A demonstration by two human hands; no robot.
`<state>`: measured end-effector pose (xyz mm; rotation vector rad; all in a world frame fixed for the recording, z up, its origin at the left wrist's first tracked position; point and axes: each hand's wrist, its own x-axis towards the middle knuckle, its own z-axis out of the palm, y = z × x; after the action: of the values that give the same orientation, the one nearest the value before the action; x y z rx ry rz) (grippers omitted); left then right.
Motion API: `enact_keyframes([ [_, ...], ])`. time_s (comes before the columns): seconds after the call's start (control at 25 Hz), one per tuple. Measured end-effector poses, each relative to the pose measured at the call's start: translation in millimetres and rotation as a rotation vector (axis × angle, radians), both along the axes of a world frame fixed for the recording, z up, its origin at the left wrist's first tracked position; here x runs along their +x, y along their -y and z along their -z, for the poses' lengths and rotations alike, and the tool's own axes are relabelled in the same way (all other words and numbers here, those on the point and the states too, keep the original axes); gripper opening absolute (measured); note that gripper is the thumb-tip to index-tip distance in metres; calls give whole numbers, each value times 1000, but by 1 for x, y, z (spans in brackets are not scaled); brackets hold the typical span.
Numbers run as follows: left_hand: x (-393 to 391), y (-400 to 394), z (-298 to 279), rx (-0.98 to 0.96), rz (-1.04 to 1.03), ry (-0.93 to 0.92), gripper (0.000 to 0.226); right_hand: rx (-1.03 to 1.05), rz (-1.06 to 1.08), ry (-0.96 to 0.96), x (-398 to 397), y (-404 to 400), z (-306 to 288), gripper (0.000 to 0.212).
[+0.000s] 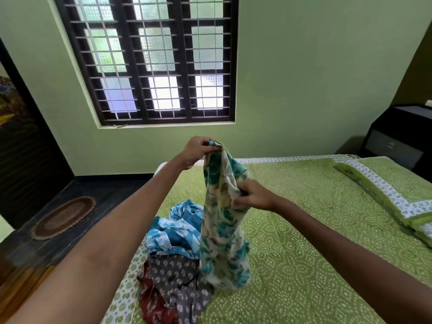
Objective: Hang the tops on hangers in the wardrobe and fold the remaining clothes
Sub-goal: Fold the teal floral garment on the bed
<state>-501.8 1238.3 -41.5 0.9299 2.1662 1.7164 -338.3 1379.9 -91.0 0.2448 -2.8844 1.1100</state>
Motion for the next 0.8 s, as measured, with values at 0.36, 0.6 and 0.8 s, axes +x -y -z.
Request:
enact_keyframes([
  [0.36, -23, 46, 7, -201, -2, -290, 30, 722, 71, 35, 3, -48, -36, 35],
  [0.6, -22, 53, 11, -217, -20, -377, 22, 617, 238, -193, 3, -98, -55, 28],
  [0.8, -9, 22, -6, -162, -111, -510, 19, 467, 459, -446, 18, -109, -73, 17],
])
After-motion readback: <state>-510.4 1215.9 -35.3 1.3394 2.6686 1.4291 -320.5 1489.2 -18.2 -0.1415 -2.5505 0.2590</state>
